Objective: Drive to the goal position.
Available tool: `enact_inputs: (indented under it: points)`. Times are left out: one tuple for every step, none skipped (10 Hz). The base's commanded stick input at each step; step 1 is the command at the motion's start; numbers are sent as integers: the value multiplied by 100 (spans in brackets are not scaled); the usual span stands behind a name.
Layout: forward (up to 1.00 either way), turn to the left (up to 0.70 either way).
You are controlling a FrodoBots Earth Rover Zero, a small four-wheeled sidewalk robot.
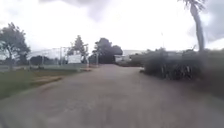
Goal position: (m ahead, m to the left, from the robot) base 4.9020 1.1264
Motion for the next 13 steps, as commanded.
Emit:
enact_inputs:
  points:
    - [100, 0]
    - [100, 0]
    - [100, 0]
    - [100, -27]
    - [100, -27]
    - [100, -27]
    - [100, -27]
    - [100, -27]
    - [100, -27]
    - [100, -27]
    - [100, -27]
    - [100, -27]
    - [100, -27]
